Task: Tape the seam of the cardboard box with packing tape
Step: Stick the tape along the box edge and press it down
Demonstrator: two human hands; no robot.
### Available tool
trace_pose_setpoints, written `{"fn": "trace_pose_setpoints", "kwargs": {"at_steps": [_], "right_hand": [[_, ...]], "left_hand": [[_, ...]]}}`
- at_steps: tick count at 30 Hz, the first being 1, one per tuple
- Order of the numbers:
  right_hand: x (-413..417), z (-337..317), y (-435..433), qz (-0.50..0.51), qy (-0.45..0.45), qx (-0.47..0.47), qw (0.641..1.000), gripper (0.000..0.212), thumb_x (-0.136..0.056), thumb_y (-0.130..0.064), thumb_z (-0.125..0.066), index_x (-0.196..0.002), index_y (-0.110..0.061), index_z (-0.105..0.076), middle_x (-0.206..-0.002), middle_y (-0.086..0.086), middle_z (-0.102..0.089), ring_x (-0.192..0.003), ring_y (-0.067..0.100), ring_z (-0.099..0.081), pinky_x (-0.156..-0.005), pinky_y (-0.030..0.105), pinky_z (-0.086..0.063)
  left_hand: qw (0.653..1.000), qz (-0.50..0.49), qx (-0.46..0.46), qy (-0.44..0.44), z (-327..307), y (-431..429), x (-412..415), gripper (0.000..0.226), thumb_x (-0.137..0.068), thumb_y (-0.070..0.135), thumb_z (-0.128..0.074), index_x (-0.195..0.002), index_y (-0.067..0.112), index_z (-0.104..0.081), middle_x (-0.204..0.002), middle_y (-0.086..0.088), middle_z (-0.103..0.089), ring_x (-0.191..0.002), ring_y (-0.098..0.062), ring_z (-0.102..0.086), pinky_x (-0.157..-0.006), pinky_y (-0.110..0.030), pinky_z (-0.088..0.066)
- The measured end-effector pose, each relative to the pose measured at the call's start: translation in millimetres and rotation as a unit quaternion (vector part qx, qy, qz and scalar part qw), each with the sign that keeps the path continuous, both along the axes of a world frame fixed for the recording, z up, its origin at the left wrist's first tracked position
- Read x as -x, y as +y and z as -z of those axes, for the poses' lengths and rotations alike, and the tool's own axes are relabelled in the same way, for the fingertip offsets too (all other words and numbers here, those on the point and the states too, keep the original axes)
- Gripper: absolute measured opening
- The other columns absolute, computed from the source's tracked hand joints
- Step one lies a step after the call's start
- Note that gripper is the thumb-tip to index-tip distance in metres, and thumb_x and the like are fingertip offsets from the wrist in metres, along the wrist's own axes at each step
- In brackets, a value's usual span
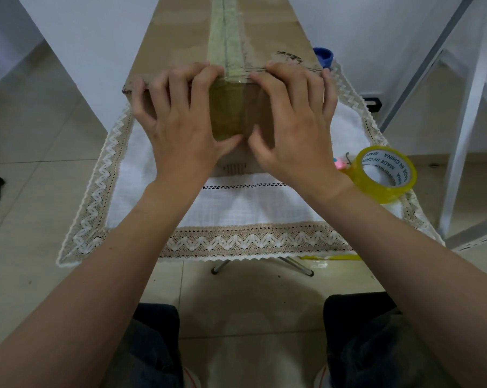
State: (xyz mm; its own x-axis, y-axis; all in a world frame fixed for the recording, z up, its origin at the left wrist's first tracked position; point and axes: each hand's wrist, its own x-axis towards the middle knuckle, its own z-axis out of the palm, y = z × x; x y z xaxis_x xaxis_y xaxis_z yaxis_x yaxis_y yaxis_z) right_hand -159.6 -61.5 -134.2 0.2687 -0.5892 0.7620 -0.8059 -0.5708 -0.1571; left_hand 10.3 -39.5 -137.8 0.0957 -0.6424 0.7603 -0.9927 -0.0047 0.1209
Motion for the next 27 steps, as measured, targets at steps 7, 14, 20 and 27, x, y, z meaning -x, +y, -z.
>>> {"fn": "trace_pose_setpoints", "kwargs": {"at_steps": [7,14,20,27], "right_hand": [[-7.5,-16.9,-15.6,-0.005,-0.032,0.009,0.999,0.033,-0.097,-0.049,-0.061,-0.122,-0.031,-0.072,-0.120,0.004,-0.064,-0.110,0.033,-0.054,-0.098,0.045,-0.043],[-32.9,-27.5,-22.2,0.005,-0.107,-0.011,0.994,0.027,-0.095,-0.060,-0.059,-0.104,-0.044,-0.078,-0.108,-0.015,-0.068,-0.107,0.025,-0.053,-0.093,0.039,-0.040],[-27.8,-39.5,-25.3,-0.010,-0.159,-0.123,0.980,0.021,-0.087,-0.061,-0.070,-0.100,-0.047,-0.079,-0.100,-0.018,-0.060,-0.110,0.018,-0.044,-0.099,0.034,-0.032],[-15.7,-47.6,-28.9,-0.048,-0.168,-0.186,0.967,0.012,-0.091,-0.048,-0.073,-0.102,-0.048,-0.078,-0.103,-0.019,-0.064,-0.116,0.015,-0.042,-0.105,0.037,-0.031]], "left_hand": [[0.984,0.120,0.038,0.126,-28.5,-2.8,-17.0,0.029,-0.096,0.053,-0.060,-0.115,0.037,-0.075,-0.117,0.015,-0.071,-0.114,-0.025,-0.055,-0.104,-0.034,-0.024],[0.978,0.124,0.036,0.163,-38.1,-7.0,-17.5,0.022,-0.093,0.053,-0.062,-0.102,0.041,-0.079,-0.107,0.022,-0.075,-0.109,-0.020,-0.057,-0.097,-0.037,-0.032],[0.974,0.132,0.002,0.183,-43.3,-8.1,-21.2,0.022,-0.094,0.052,-0.062,-0.103,0.041,-0.078,-0.102,0.021,-0.073,-0.106,-0.015,-0.051,-0.091,-0.028,-0.027],[0.964,0.153,-0.001,0.216,-41.2,-6.4,-32.4,0.018,-0.095,0.039,-0.063,-0.100,0.032,-0.078,-0.099,0.015,-0.076,-0.096,-0.005,-0.050,-0.096,-0.042,-0.046]]}}
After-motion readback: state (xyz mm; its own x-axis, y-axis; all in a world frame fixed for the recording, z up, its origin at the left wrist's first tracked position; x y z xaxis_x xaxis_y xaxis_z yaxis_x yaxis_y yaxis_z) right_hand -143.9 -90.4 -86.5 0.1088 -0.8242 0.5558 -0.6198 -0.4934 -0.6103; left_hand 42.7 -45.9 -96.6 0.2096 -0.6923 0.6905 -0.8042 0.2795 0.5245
